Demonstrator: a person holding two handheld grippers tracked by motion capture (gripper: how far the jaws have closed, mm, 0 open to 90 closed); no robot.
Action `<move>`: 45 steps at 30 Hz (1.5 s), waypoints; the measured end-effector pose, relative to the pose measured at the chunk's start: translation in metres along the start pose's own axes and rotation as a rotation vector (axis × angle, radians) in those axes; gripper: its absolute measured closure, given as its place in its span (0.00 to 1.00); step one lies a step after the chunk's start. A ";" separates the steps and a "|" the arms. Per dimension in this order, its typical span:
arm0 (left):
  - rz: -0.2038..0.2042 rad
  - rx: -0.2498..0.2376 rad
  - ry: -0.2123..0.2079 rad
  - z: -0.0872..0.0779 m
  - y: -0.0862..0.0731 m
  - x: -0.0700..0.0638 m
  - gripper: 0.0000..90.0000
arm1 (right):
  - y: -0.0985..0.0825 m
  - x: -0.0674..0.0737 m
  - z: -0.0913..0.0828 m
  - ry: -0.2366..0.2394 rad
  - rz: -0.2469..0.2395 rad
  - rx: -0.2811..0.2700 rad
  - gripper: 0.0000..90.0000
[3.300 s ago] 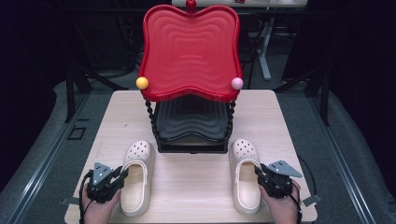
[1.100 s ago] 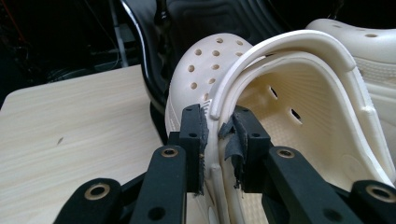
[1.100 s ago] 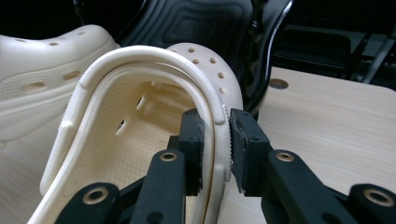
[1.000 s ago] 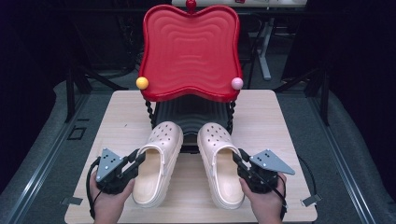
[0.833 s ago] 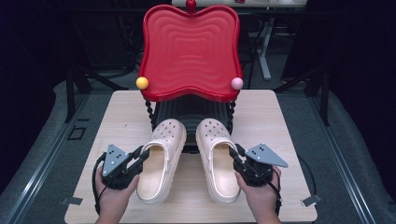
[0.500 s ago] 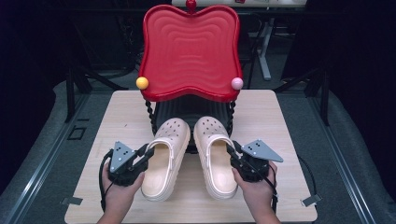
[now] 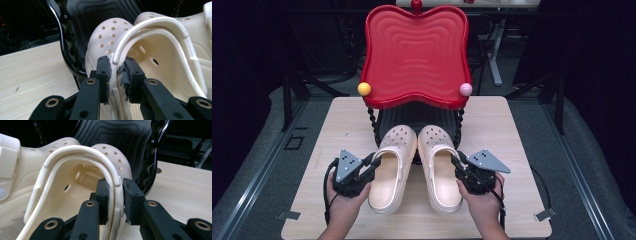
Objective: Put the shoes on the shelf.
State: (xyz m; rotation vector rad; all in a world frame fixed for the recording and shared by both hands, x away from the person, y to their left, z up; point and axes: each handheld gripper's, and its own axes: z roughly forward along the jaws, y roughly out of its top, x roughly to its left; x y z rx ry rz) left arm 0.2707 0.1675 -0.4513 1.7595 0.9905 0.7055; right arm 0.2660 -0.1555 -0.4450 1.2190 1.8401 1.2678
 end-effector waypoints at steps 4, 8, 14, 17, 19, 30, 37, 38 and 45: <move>0.012 0.000 0.003 0.007 0.007 -0.002 0.84 | 0.003 0.000 0.006 -0.001 0.007 -0.008 0.84; 0.014 -0.005 0.010 0.015 0.014 -0.001 0.84 | 0.007 0.001 0.014 -0.010 0.005 -0.015 0.84; 0.002 -0.003 0.014 0.033 0.023 0.004 0.84 | 0.017 0.001 0.031 -0.034 0.005 -0.018 0.83; -0.001 -0.003 0.025 0.043 0.028 0.006 0.84 | 0.021 -0.001 0.040 -0.052 0.020 -0.028 0.83; -0.016 -0.013 0.028 0.049 0.031 0.008 0.84 | 0.024 0.000 0.043 -0.068 0.012 -0.035 0.83; -0.027 -0.012 0.051 0.076 0.046 0.018 0.83 | 0.041 0.003 0.073 -0.097 0.029 -0.048 0.82; -0.013 -0.012 0.059 0.082 0.045 0.015 0.81 | 0.039 -0.003 0.080 -0.090 0.029 -0.024 0.81; -0.021 -0.014 0.059 0.082 0.044 0.015 0.81 | 0.038 -0.004 0.080 -0.096 0.024 -0.020 0.80; -0.051 -0.017 0.026 0.083 0.043 0.014 0.75 | 0.038 -0.006 0.079 -0.058 0.050 -0.008 0.75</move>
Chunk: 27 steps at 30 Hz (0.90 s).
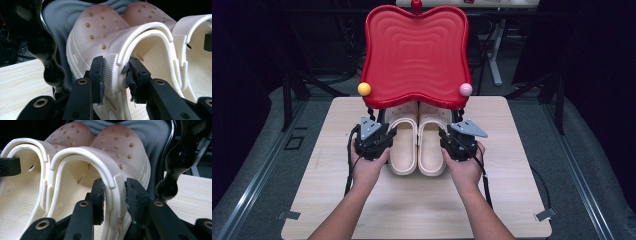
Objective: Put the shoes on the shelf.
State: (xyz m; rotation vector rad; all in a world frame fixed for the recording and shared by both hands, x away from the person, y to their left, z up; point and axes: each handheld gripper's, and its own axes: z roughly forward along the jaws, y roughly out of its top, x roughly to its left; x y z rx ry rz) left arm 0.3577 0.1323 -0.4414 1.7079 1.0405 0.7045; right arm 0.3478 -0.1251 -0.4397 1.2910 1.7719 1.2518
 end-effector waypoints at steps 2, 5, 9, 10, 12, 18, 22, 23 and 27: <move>-0.009 0.000 -0.009 0.000 0.000 0.000 0.73 | 0.000 0.000 -0.001 0.004 0.003 -0.002 0.74; -0.012 0.005 -0.012 0.001 0.000 0.001 0.70 | -0.001 -0.001 -0.002 0.010 0.001 -0.008 0.73; -0.018 0.002 -0.017 0.000 -0.001 0.001 0.65 | -0.002 -0.003 -0.004 0.010 -0.007 0.005 0.72; -0.016 -0.001 -0.018 0.000 -0.001 0.001 0.64 | -0.003 -0.002 -0.004 0.010 -0.007 0.002 0.72; -0.016 -0.008 -0.021 -0.001 0.000 0.001 0.62 | -0.002 -0.001 -0.006 0.012 -0.012 -0.004 0.70; -0.005 -0.016 -0.031 -0.008 0.000 -0.001 0.58 | -0.002 0.001 -0.014 0.015 -0.047 -0.006 0.67; 0.000 -0.021 -0.052 -0.016 -0.002 -0.004 0.58 | -0.002 0.002 -0.023 0.014 -0.080 -0.009 0.65; 0.006 -0.016 -0.059 -0.018 -0.003 -0.005 0.58 | -0.002 0.003 -0.026 0.020 -0.091 -0.005 0.64; 0.012 -0.018 -0.065 -0.028 -0.006 -0.007 0.58 | -0.004 0.006 -0.036 0.035 -0.129 0.000 0.64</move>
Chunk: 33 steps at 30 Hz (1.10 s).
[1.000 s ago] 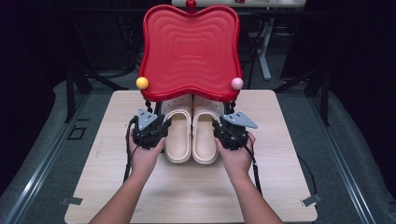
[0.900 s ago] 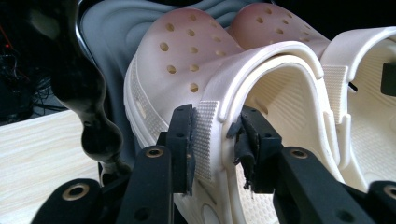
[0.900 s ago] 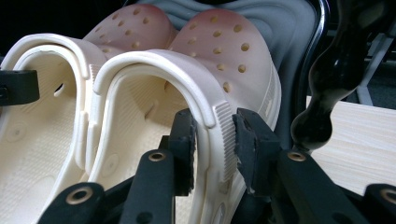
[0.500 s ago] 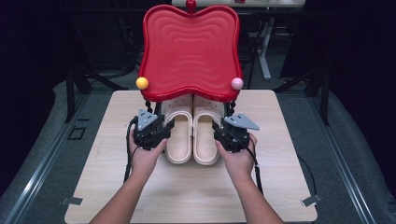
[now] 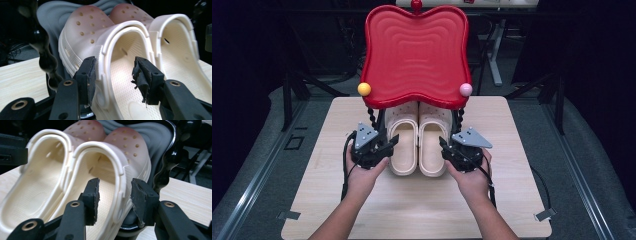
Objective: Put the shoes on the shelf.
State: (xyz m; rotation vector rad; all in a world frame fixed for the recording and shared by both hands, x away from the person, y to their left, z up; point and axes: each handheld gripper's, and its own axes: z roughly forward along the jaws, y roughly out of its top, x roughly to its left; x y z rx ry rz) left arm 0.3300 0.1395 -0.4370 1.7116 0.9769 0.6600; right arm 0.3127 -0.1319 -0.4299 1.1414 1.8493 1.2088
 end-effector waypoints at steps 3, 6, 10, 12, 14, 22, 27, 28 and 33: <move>-0.001 -0.003 -0.011 -0.009 -0.003 -0.001 0.58 | -0.002 0.003 -0.009 0.012 -0.016 -0.009 0.64; 0.003 -0.012 -0.023 -0.015 -0.006 -0.003 0.58 | -0.006 0.006 -0.016 0.025 -0.024 -0.009 0.64; 0.001 -0.018 -0.031 -0.022 -0.013 -0.004 0.59 | -0.014 0.011 -0.023 0.040 -0.039 -0.001 0.64; -0.003 -0.019 -0.031 -0.025 -0.018 -0.004 0.59 | -0.018 0.012 -0.026 0.048 -0.042 -0.005 0.64; -0.013 -0.019 -0.035 -0.027 -0.023 -0.004 0.59 | -0.022 0.014 -0.029 0.053 -0.043 -0.006 0.64; -0.019 -0.005 -0.049 -0.038 -0.042 -0.004 0.60 | -0.040 0.017 -0.040 0.065 -0.054 0.005 0.65; -0.020 0.015 -0.068 -0.047 -0.055 -0.005 0.62 | -0.051 0.016 -0.046 0.077 -0.056 0.029 0.67; -0.024 0.016 -0.072 -0.047 -0.057 -0.006 0.62 | -0.054 0.016 -0.047 0.083 -0.047 0.035 0.69; -0.028 0.066 -0.083 -0.055 -0.071 -0.013 0.68 | -0.065 0.018 -0.052 0.098 -0.015 0.065 0.84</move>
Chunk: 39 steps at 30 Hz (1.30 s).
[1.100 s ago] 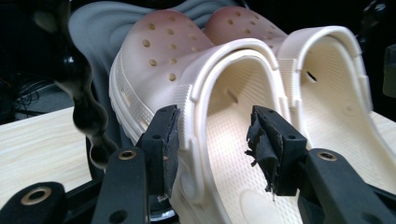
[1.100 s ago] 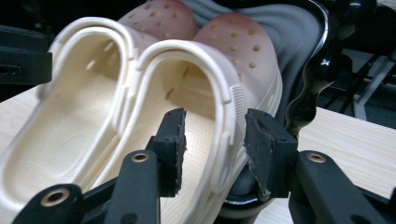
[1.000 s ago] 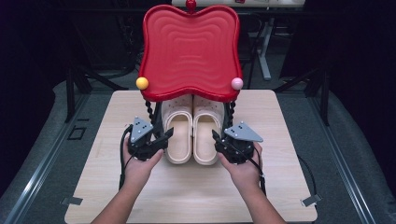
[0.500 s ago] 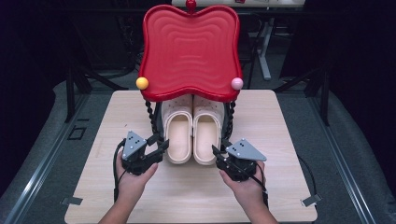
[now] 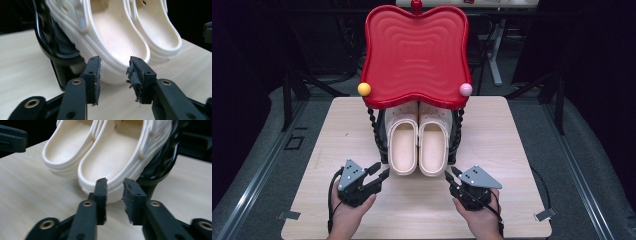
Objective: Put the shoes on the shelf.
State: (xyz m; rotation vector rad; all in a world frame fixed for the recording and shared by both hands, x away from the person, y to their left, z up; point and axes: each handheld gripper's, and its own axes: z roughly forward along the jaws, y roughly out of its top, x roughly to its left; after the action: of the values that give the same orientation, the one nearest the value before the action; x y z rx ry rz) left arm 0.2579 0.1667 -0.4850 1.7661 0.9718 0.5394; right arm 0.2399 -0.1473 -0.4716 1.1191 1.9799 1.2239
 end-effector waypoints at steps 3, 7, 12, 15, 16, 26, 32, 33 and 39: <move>0.001 0.020 -0.004 0.000 -0.007 -0.005 0.73 | -0.007 0.005 0.000 0.017 0.015 0.018 0.92; 0.004 0.027 -0.007 0.003 -0.013 -0.012 0.84 | -0.015 0.012 0.004 0.037 0.015 0.040 0.97; 0.019 0.060 -0.025 0.011 -0.018 -0.017 0.95 | -0.016 0.019 0.015 0.059 0.003 0.051 0.97; 0.021 0.078 -0.034 0.017 -0.019 -0.018 0.99 | -0.017 0.021 0.023 0.062 -0.008 0.073 0.98; 0.024 0.082 -0.038 0.019 -0.020 -0.019 1.00 | -0.018 0.021 0.025 0.063 -0.004 0.078 0.99; 0.031 0.110 -0.052 0.035 -0.024 -0.023 1.00 | -0.024 0.023 0.044 0.057 0.010 0.105 1.00; 0.035 0.101 -0.038 0.037 -0.019 -0.025 1.00 | -0.021 0.022 0.044 0.050 0.003 0.105 1.00; 0.036 0.101 -0.034 0.037 -0.018 -0.025 1.00 | -0.021 0.022 0.043 0.045 0.006 0.099 1.00; 0.040 0.082 -0.023 0.033 -0.013 -0.024 1.00 | -0.020 0.017 0.041 0.032 0.007 0.107 1.00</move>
State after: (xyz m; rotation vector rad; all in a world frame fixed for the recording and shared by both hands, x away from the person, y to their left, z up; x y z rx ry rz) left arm 0.2634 0.1312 -0.5084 1.8645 0.9567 0.5096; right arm 0.2563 -0.1194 -0.5077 1.1655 2.0891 1.1574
